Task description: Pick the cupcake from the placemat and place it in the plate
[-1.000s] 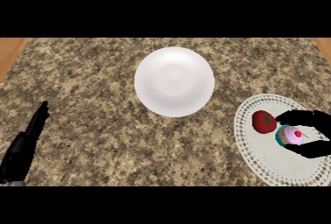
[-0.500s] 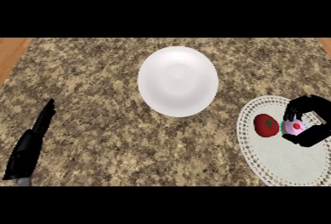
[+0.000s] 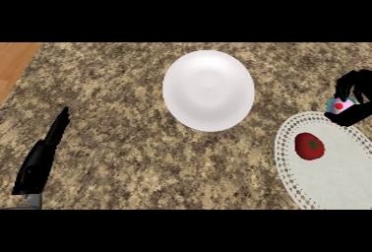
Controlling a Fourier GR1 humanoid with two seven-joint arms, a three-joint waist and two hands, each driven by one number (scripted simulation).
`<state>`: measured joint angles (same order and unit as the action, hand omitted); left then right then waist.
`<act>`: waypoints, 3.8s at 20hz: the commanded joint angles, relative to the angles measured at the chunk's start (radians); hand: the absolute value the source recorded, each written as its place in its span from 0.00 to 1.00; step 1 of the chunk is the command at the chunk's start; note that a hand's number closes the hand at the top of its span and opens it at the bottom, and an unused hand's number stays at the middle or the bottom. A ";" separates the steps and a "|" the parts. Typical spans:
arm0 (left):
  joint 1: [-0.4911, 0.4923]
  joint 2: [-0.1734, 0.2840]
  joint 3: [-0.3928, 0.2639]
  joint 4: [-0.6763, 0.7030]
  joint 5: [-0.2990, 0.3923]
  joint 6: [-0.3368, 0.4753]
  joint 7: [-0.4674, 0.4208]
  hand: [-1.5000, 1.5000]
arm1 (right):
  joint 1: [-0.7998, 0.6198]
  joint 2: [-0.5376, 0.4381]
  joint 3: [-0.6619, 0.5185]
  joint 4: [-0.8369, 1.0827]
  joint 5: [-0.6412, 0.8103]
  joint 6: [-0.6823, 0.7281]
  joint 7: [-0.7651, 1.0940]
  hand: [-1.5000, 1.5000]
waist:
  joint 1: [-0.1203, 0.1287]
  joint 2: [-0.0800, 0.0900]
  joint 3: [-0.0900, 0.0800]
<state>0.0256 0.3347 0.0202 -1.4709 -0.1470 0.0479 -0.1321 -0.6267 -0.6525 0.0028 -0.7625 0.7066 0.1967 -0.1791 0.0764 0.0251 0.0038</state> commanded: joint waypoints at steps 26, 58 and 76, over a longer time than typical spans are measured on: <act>0.056 0.022 0.097 -0.019 0.034 -0.056 -0.003 0.50 | -0.349 0.282 -0.037 -0.235 -0.155 0.002 -0.063 1.00 | -0.071 -0.028 -0.004; -0.005 -0.041 0.071 0.002 -0.057 -0.037 0.013 0.50 | -0.565 0.652 -0.027 0.387 -0.217 -0.327 0.047 0.00 | -0.034 -0.012 -0.004; 0.049 -0.048 0.083 -0.041 -0.054 -0.049 -0.017 0.50 | -0.424 0.343 -0.417 0.415 -0.542 -0.125 -0.260 0.00 | -0.039 -0.007 -0.002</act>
<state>0.0804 0.2841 0.0993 -1.5173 -0.2011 0.0051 -0.1326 -1.0990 -0.2311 -0.3654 -0.3808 0.2107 -0.0242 -0.3240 0.0290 0.0126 0.0011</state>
